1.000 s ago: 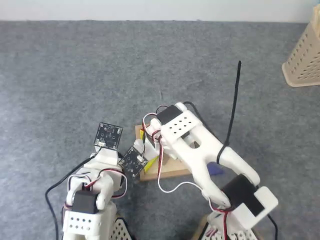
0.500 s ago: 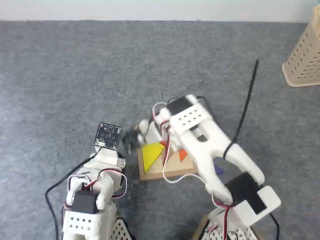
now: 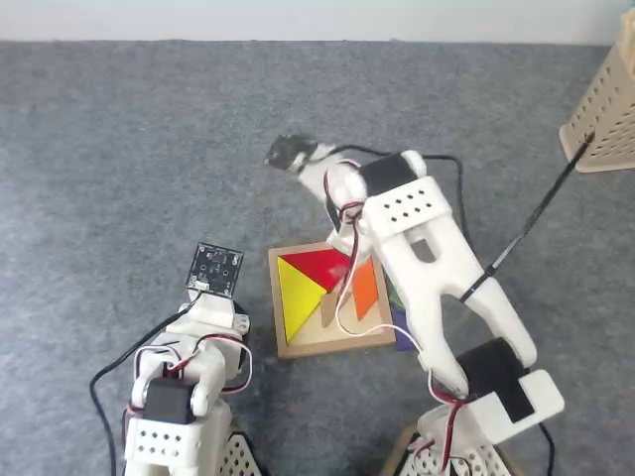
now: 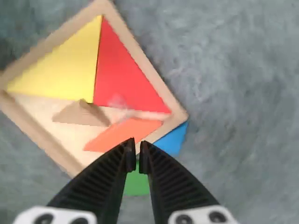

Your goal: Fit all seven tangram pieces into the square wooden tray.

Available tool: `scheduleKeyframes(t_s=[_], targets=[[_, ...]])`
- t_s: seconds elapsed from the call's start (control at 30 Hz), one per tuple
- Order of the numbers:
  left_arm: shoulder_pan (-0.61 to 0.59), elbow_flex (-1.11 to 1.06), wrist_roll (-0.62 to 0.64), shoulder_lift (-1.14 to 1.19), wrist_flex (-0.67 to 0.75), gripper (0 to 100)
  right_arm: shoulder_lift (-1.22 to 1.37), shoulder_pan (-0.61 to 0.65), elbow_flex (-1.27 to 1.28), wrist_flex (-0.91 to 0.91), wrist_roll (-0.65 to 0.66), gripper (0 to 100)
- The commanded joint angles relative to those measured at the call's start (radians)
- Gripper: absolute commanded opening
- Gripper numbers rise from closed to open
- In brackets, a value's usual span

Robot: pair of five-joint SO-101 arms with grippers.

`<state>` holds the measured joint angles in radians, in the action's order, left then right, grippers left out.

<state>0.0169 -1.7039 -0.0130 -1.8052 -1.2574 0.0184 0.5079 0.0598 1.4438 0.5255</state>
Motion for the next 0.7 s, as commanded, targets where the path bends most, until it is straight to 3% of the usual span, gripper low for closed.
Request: scheduleKeyframes(t_s=[0.0, 0.17, 0.3, 0.67], targets=[[0.000, 0.019, 0.006, -0.021, -0.006, 1, -0.097, -0.013, 0.015, -0.012, -0.224, 0.7], [0.002, 0.019, 0.006, -0.021, -0.006, 1, -0.259, -0.015, 0.384, -0.314, -0.252, 0.6], [0.002, 0.019, 0.006, -0.021, -0.006, 1, -0.277, -0.010, 0.574, -0.450, -0.298, 0.6], [0.000, 0.019, 0.006, -0.021, -0.006, 1, -0.097, -0.018, 0.612, -0.559, -0.290, 0.6]])
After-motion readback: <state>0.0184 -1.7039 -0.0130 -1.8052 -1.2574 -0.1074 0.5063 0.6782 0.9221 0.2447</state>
